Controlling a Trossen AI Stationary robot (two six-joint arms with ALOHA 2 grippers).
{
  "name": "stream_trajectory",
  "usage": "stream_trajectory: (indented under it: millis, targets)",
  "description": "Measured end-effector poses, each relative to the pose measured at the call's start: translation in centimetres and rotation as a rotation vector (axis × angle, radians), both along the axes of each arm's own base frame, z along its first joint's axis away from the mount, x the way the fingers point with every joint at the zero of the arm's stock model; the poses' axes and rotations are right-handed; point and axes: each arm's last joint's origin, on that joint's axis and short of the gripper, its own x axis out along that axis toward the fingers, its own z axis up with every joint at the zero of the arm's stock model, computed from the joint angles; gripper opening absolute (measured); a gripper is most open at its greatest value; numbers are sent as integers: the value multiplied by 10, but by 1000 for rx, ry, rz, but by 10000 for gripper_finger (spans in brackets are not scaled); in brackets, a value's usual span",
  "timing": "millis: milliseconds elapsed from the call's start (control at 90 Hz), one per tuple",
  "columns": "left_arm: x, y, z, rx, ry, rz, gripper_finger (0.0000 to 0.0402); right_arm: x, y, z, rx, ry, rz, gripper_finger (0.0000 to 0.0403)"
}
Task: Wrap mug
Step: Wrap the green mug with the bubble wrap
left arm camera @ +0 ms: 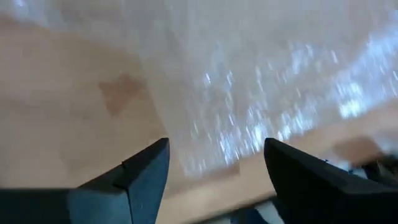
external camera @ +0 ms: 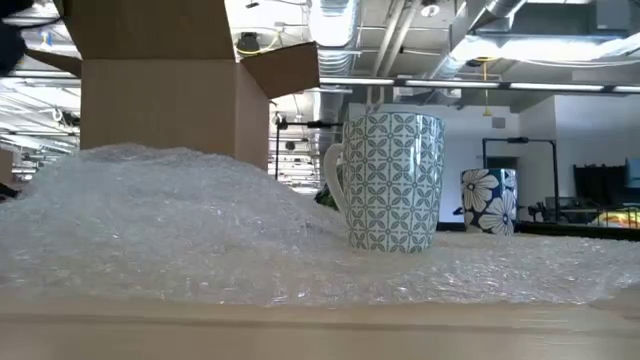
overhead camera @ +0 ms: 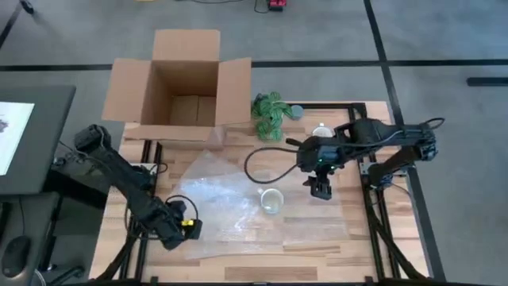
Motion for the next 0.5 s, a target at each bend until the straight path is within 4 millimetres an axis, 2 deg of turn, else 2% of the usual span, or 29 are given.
stream_trajectory:
  millis: [267, 500]
  targets:
    - [-4, 4, -29, -64, -37, -5, 242, -4, 8, -1, -4, 28, 27, 214]
    - [-8, 11, -42, -54, -37, 5, 235, -3, 9, -1, 6, 17, 16, 214]
